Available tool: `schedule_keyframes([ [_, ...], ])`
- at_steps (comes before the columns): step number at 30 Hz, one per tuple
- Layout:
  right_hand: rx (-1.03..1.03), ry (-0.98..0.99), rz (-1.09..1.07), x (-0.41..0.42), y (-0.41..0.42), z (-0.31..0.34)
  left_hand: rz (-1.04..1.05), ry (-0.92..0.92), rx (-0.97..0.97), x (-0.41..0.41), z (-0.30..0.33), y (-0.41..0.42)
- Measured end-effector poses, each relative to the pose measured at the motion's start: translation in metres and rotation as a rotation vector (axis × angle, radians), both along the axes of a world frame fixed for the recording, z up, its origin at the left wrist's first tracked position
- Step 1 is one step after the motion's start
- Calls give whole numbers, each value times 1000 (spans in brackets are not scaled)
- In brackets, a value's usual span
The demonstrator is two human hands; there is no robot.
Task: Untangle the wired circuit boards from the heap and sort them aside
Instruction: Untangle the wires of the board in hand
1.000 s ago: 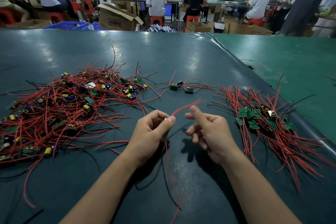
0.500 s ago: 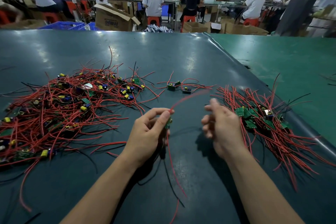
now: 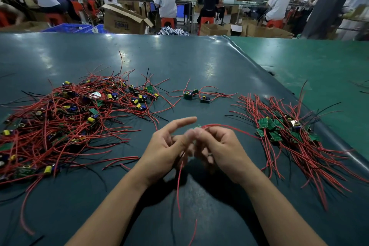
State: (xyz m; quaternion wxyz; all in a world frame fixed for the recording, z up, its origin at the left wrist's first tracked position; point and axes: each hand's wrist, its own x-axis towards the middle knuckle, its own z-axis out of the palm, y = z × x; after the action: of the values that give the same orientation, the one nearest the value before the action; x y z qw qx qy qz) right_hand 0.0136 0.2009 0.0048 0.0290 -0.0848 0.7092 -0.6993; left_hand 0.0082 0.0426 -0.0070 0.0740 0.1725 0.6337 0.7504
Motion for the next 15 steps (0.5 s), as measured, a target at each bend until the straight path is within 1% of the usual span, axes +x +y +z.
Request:
schedule_keyframes([
  [2,-49,40,-135,-3,1,-1,-4,-11,-15,-1,0,-3],
  [3,-66,45,-155,-4,2,-1,12,-2,-36,-2,1,-5],
  [5,-73,23,-113,-3,3,-1,29,17,-86,-3,3,-10],
  [6,-45,-1,-72,-2,3,-1,23,20,-108,-3,3,-14],
  [8,77,-31,-32,0,3,0,6,22,-161,-3,4,-20],
  [9,112,-25,-48,0,3,1,20,41,-215,-4,4,-23],
  [10,106,-8,-86,-1,3,1,56,80,-284,-4,5,-26],
  [12,28,28,-201,-3,7,3,166,182,-393,-6,4,-29],
  [15,-115,42,-355,-6,13,8,332,319,-463,-8,3,-32],
])
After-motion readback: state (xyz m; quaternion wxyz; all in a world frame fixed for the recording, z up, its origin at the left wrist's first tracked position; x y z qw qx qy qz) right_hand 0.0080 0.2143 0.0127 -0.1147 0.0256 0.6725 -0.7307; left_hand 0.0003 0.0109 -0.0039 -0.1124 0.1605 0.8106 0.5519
